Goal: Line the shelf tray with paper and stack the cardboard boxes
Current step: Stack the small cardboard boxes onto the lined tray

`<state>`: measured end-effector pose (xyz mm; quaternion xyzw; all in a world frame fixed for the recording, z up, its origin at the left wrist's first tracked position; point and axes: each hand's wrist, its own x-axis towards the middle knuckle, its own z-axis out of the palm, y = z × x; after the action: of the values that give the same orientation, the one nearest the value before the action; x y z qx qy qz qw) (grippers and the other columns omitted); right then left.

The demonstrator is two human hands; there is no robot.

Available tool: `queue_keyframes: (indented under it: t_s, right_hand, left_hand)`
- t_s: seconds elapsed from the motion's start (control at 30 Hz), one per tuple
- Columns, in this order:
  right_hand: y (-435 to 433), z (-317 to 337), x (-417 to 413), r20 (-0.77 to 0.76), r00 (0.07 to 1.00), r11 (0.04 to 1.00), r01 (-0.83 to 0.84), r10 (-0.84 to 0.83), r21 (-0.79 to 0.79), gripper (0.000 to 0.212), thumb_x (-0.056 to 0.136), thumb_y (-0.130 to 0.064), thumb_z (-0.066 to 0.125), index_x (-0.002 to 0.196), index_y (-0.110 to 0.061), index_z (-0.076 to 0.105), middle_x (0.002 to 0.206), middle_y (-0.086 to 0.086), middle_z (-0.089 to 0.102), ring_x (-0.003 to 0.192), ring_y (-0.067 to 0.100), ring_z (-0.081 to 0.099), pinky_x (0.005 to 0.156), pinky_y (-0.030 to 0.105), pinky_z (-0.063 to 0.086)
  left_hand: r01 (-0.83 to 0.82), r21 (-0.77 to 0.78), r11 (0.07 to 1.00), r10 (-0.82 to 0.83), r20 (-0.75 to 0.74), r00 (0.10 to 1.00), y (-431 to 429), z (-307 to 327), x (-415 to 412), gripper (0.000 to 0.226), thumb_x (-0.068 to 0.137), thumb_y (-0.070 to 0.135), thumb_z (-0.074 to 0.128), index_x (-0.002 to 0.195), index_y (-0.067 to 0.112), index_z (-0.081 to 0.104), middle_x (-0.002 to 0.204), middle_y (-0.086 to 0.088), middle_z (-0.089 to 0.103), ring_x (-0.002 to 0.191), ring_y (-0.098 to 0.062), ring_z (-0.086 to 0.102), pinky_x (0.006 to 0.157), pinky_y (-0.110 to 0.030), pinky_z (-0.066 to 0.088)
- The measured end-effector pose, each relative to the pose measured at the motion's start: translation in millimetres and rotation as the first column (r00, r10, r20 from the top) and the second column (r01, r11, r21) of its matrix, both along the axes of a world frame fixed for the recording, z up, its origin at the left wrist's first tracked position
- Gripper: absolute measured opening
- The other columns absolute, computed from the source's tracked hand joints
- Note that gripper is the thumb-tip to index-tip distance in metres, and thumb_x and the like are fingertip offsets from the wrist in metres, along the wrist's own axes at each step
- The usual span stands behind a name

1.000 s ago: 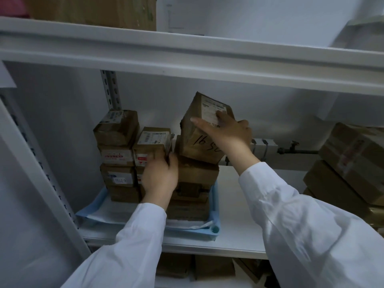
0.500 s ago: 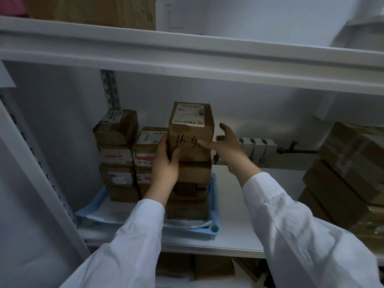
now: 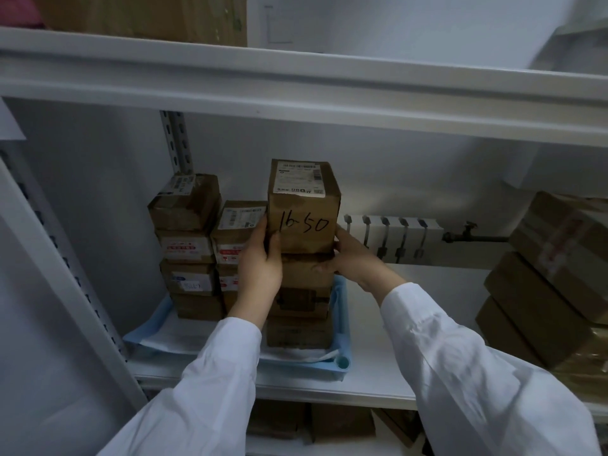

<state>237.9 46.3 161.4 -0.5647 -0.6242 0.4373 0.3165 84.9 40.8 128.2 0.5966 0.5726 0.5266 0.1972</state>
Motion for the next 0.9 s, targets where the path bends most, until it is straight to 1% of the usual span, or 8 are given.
queue_keyframes:
  t_s: [0.1, 0.3, 0.47, 0.53, 0.67, 0.77, 0.83, 0.9]
  right_hand:
    - [2.2, -4.4, -2.9, 0.013, 1.000, 1.000, 0.017, -0.017, -0.001, 0.091, 0.076, 0.000, 0.071, 0.148, -0.026, 0.022, 0.145, 0.005, 0.044, 0.135, 0.026, 0.038, 0.111, 0.046, 0.036]
    - [3.8, -8.0, -4.2, 0.087, 0.996, 0.999, 0.034, -0.036, 0.023, 0.094, 0.075, -0.007, 0.074, 0.149, -0.028, 0.021, 0.145, 0.006, 0.045, 0.135, 0.029, 0.039, 0.109, 0.049, 0.038]
    - [4.2, -10.4, -1.5, 0.095, 0.994, 0.998, 0.049, -0.052, 0.033, 0.089, 0.075, -0.005, 0.074, 0.148, -0.024, 0.026, 0.144, 0.007, 0.046, 0.134, 0.030, 0.040, 0.109, 0.048, 0.038]
    - [3.4, -10.5, -1.9, 0.103, 0.993, 0.998, 0.047, -0.052, 0.045, 0.091, 0.075, -0.005, 0.075, 0.149, -0.025, 0.024, 0.145, 0.006, 0.045, 0.136, 0.028, 0.038, 0.111, 0.046, 0.036]
    - [-1.3, -7.1, -2.7, 0.073, 0.997, 0.997, 0.014, -0.019, 0.075, 0.087, 0.077, -0.008, 0.074, 0.147, -0.024, 0.026, 0.143, 0.004, 0.046, 0.133, 0.025, 0.041, 0.110, 0.040, 0.037]
    - [-8.2, -3.5, -0.6, 0.069, 0.998, 0.995, -0.005, -0.002, 0.102, 0.082, 0.076, -0.008, 0.075, 0.144, -0.021, 0.029, 0.142, 0.005, 0.047, 0.132, 0.026, 0.042, 0.110, 0.043, 0.037]
    - [-13.9, -0.4, 5.9, 0.071, 0.997, 0.993, -0.015, 0.007, 0.114, 0.080, 0.078, -0.009, 0.073, 0.144, -0.019, 0.029, 0.141, 0.007, 0.047, 0.132, 0.027, 0.043, 0.109, 0.042, 0.038]
    - [-20.0, 3.5, 14.4, 0.061, 0.998, 0.994, -0.019, 0.012, 0.105, 0.076, 0.082, -0.008, 0.069, 0.146, -0.015, 0.028, 0.142, 0.009, 0.045, 0.133, 0.027, 0.041, 0.107, 0.036, 0.035]
  left_hand:
    - [-0.006, 0.012, 1.000, 0.006, 0.002, 1.000, 1.4, -1.0, 0.0, 0.043, 0.099, 0.022, 0.040, 0.142, 0.019, 0.038, 0.139, -0.006, 0.050, 0.127, -0.025, 0.046, 0.108, -0.039, 0.037]
    - [-0.070, -0.028, 0.997, 0.070, -0.018, 0.997, 2.8, -2.3, 1.8, 0.040, 0.100, 0.023, 0.036, 0.140, 0.019, 0.040, 0.137, -0.007, 0.050, 0.126, -0.026, 0.047, 0.098, -0.026, 0.033]
    - [-0.081, -0.028, 0.996, 0.080, -0.020, 0.997, 2.6, -1.5, 5.1, 0.040, 0.100, 0.022, 0.036, 0.139, 0.019, 0.040, 0.137, -0.007, 0.050, 0.126, -0.026, 0.047, 0.098, -0.028, 0.034]
    - [-0.083, -0.023, 0.996, 0.083, -0.006, 0.997, 2.5, -1.8, 6.9, 0.039, 0.100, 0.021, 0.036, 0.138, 0.017, 0.041, 0.136, -0.008, 0.050, 0.126, -0.026, 0.047, 0.097, -0.027, 0.033]
    - [-0.106, -0.014, 0.994, 0.106, 0.038, 0.994, 0.3, -1.5, 9.7, 0.038, 0.097, 0.016, 0.041, 0.135, 0.014, 0.043, 0.135, -0.008, 0.051, 0.126, -0.025, 0.047, 0.105, -0.037, 0.037]
    - [-0.140, -0.029, 0.990, 0.142, 0.079, 0.987, -1.4, -0.5, 11.2, 0.040, 0.094, 0.017, 0.047, 0.134, 0.015, 0.043, 0.134, -0.008, 0.052, 0.126, -0.026, 0.047, 0.106, -0.046, 0.038]
    - [-0.161, -0.031, 0.986, 0.164, 0.101, 0.981, -5.2, 2.0, 15.2, 0.042, 0.092, 0.017, 0.051, 0.133, 0.016, 0.042, 0.134, -0.008, 0.051, 0.127, -0.026, 0.046, 0.106, -0.048, 0.038]
    - [-0.177, -0.021, 0.984, 0.178, 0.110, 0.978, -9.7, 4.4, 20.0, 0.044, 0.090, 0.017, 0.053, 0.133, 0.015, 0.042, 0.135, -0.008, 0.050, 0.128, -0.026, 0.044, 0.107, -0.048, 0.037]
